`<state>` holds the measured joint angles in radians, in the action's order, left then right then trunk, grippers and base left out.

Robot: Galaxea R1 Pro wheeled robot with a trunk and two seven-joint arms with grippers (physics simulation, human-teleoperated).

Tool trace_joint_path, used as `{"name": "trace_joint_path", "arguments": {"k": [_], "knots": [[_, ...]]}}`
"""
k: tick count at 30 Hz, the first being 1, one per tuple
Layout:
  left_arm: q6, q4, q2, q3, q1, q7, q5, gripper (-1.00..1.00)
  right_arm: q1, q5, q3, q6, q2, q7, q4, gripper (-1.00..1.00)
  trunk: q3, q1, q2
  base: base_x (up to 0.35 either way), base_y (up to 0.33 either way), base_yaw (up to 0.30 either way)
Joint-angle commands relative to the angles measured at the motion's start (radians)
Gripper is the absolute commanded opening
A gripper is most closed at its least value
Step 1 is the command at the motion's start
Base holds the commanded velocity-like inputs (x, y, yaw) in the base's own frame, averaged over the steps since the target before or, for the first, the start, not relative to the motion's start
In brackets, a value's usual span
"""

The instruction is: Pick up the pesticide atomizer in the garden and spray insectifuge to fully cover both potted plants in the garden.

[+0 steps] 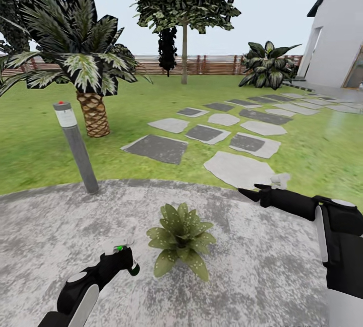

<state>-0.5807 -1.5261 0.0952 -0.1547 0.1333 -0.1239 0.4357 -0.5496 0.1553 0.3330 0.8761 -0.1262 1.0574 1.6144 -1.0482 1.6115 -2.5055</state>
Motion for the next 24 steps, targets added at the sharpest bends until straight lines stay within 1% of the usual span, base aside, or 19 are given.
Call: {"name": "trace_joint_path", "arguments": {"k": [1,8,11,13,17,20,24], "knots": [[-0.003,0.000,0.001,-0.002,0.000,-0.010,0.011,-1.00,-0.001,0.010,0.001,0.004,0.000,0.011,0.001,1.00,0.003,-0.001,0.000,0.000,0.000,-0.219],[-0.004,0.017,0.001,0.001,0.002,-0.011,0.011,-1.00,0.002,0.010,0.001,0.004,0.002,0.012,0.001,1.00,0.030,-0.004,0.002,0.000,0.000,-0.053],[-0.004,0.027,0.001,0.022,0.002,-0.011,0.011,-1.00,0.002,0.010,0.001,0.004,0.002,0.012,0.001,1.00,0.042,-0.005,0.002,0.000,0.000,-0.003],[-0.004,0.029,0.000,0.027,0.002,-0.011,0.012,-1.00,0.001,0.010,0.001,0.007,0.002,0.011,0.001,1.00,0.049,-0.006,0.003,0.000,0.000,-0.001],[-0.009,0.031,-0.001,0.033,0.002,-0.011,0.013,-1.00,-0.004,0.010,0.000,0.053,-0.001,0.010,0.001,1.00,0.065,-0.008,0.004,0.000,0.000,0.002],[-0.017,0.033,-0.002,0.035,0.002,-0.012,0.015,-1.00,-0.006,0.011,-0.002,0.076,-0.002,0.010,0.001,1.00,0.076,-0.009,0.004,0.000,0.000,0.139],[-0.020,0.046,-0.005,0.035,0.003,-0.013,0.016,-1.00,-0.005,0.019,-0.004,0.084,0.001,0.009,0.001,1.00,0.092,-0.011,0.005,0.000,0.000,0.260]]}}
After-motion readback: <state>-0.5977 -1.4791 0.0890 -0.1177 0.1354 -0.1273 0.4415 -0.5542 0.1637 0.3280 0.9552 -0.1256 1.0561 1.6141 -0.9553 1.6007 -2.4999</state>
